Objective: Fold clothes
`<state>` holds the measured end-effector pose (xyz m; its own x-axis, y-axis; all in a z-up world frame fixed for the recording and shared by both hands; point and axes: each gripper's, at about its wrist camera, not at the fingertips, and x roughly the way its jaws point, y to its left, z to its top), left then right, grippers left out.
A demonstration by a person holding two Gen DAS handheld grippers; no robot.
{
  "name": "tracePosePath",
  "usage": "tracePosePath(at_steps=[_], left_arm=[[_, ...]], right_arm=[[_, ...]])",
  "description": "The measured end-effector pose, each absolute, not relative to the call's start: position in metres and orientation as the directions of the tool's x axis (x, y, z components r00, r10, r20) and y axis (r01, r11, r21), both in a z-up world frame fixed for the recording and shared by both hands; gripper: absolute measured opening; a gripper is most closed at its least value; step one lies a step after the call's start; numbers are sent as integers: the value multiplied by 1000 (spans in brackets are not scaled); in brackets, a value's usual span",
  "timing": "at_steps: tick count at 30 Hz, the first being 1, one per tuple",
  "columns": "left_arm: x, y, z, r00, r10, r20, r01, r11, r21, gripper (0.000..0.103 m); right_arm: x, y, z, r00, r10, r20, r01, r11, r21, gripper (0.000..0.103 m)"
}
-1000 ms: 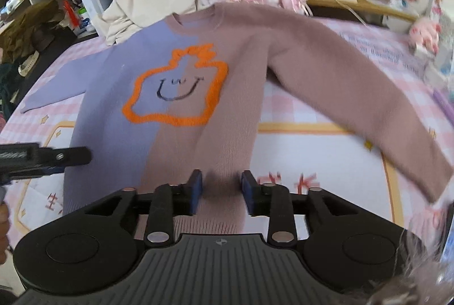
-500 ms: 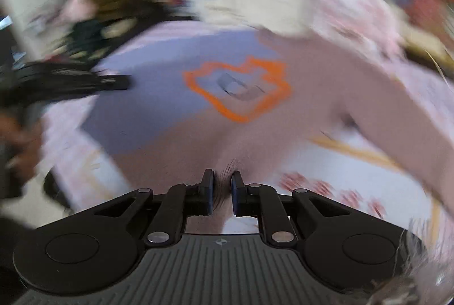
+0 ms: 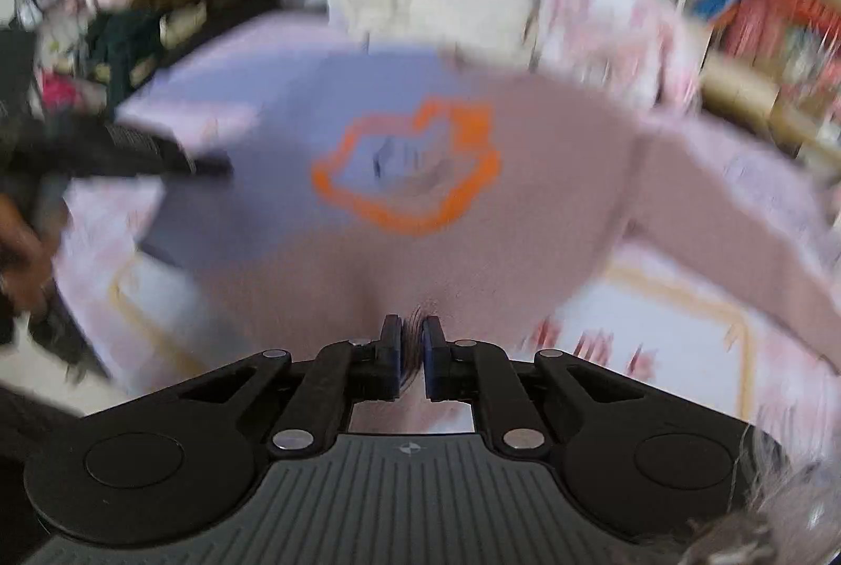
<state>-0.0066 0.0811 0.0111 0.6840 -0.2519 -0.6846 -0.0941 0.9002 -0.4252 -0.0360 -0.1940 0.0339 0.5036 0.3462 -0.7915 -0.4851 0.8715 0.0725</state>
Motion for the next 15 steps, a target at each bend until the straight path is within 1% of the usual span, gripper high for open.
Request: tracePosePath(at_steps=[4,6,8,10,11,12,13,14,15], left_arm=[[-13,76,13,686,-255,-682,-69,910,-409,7],[-15,76,18,698,-268,-664,-80,893,-444,7],[-14,77,23,708,-281,-648,-93,872,-480,7],[-11,79,30,716,-289,-636,-99,859,-502,7],[-9,79,35,719,-291,-631,-95,858,-504,7],[-6,76,40,722,-294,-626,-84,861,-502,7],[-3,73,45,725,-298,-621,-71,864,-498,7],[2,69,49,725,-308,-616,-53,867,-495,8],[8,64,52,724,-320,-611,-31,869,-493,8]], right_arm=[[-27,-197,33,499,324,-804,-475,878,59,8],[-27,-198,35,497,321,-806,-484,874,50,8],[-27,-194,41,528,326,-785,-495,868,28,9],[-27,-188,49,569,334,-751,-507,862,-1,23],[-30,-186,53,588,347,-731,-527,850,-20,42],[-30,-185,57,597,372,-711,-557,830,-34,49],[-32,-183,63,597,410,-690,-601,798,-46,49],[-34,-182,66,592,438,-676,-635,770,-57,54],[-35,-179,68,581,467,-666,-672,737,-71,65]])
